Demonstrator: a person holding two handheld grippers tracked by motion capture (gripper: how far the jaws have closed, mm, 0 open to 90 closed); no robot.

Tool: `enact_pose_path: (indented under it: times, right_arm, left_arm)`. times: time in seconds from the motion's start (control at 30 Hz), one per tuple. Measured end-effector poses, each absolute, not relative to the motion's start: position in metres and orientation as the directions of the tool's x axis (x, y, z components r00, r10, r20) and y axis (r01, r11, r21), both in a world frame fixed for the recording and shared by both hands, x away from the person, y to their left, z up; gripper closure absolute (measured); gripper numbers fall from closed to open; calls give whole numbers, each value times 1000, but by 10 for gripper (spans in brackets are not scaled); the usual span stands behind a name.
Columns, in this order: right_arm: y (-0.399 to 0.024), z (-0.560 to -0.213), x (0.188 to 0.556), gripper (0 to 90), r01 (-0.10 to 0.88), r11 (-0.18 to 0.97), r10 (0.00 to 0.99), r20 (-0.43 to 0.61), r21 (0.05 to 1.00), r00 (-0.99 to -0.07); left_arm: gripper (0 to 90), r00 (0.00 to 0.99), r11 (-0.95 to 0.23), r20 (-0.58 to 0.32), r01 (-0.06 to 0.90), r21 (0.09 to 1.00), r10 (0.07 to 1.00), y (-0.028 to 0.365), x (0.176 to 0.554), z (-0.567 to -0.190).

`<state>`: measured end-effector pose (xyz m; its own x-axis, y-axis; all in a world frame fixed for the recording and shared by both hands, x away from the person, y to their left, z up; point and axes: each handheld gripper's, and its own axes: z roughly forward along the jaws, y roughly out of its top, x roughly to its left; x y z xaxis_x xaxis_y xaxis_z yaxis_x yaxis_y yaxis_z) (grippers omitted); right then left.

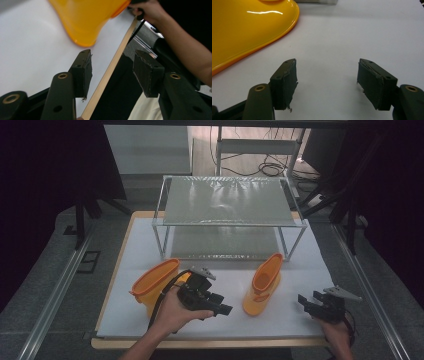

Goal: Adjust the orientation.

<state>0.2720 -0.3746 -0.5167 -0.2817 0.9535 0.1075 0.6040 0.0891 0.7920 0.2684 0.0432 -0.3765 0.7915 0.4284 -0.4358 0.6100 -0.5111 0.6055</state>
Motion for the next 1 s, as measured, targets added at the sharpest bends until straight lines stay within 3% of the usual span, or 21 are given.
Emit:
enact_pose_path:
  times: [0.63, 1.0]
  right_arm:
    - [-377, -515, 271, 317, 604, 83, 954, 113, 792, -279]
    - [-376, -516, 272, 317, 612, 88, 954, 112, 786, -280]
  left_arm:
    - [495, 759, -502, -482, 651, 570, 438, 5, 321, -333]
    - [496, 762, -535, -453, 647, 543, 463, -27, 342, -323]
